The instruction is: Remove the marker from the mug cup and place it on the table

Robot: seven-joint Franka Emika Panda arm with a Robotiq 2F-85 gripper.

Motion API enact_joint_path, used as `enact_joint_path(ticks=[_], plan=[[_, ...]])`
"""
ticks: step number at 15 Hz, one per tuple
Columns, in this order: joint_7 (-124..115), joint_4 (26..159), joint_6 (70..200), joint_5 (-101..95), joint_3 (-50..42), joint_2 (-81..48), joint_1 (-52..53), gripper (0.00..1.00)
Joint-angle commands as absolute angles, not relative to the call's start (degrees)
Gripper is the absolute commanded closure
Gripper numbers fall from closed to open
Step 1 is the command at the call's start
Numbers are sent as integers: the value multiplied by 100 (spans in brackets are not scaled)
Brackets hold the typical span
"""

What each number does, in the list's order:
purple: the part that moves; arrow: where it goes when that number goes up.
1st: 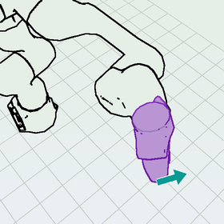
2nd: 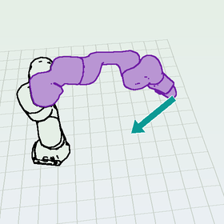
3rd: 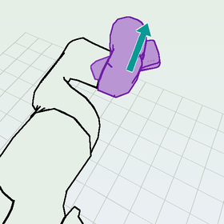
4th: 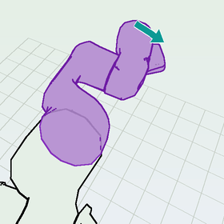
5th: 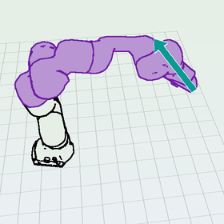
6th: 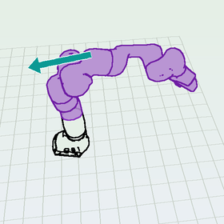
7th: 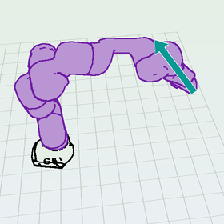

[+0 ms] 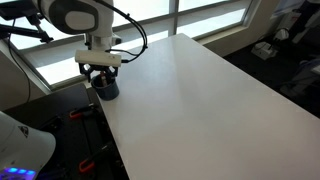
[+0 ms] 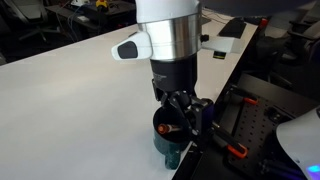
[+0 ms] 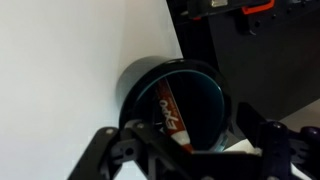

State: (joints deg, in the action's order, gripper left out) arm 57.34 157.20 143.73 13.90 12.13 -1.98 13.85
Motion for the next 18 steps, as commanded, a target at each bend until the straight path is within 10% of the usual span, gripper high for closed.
enact_joint_path(ticks=[1, 7, 11, 18], plan=[[5717, 15765, 14284, 1381, 1314, -65, 1338, 17], [5776, 15769, 14170, 1440, 1295, -55, 1306, 15], [5774, 15778, 14183, 1442, 1286, -63, 1289, 44], [5725, 15690, 13954, 1508, 1266, -35, 1272, 30]])
